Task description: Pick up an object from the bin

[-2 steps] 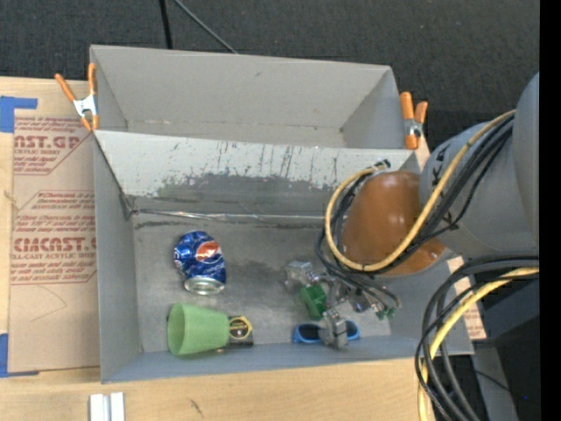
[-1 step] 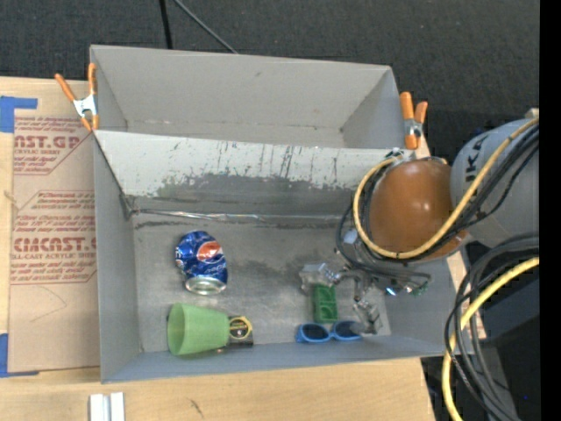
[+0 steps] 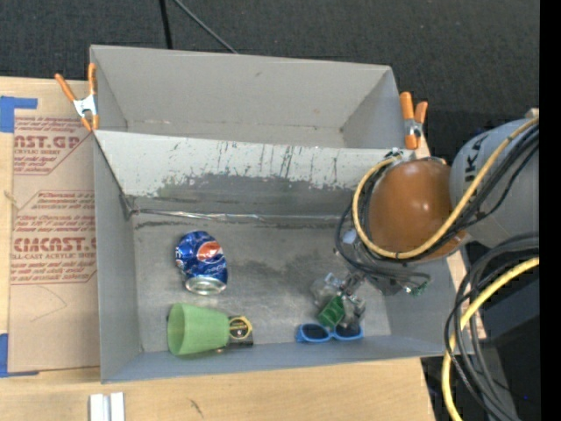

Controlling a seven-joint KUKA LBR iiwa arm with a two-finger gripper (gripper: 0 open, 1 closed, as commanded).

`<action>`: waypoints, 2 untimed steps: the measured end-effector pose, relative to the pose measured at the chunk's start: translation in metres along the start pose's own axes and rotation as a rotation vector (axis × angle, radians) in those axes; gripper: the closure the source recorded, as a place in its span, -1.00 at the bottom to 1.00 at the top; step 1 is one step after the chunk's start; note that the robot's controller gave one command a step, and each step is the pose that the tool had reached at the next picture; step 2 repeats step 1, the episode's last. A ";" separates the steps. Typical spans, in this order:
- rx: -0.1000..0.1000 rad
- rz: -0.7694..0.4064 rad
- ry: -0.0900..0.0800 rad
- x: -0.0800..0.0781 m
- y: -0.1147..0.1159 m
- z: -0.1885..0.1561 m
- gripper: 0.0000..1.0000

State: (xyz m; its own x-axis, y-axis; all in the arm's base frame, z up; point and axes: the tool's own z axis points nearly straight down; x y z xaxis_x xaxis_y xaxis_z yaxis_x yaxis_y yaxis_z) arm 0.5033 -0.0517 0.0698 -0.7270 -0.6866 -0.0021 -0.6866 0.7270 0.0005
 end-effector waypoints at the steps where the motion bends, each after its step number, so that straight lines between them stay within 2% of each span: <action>1: 0.006 0.033 -0.005 -0.008 0.001 -0.159 1.00; 2: 0.006 0.033 -0.005 -0.008 0.001 -0.159 1.00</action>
Offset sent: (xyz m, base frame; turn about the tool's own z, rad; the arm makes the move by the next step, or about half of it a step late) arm 0.0036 0.0041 0.1546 0.0322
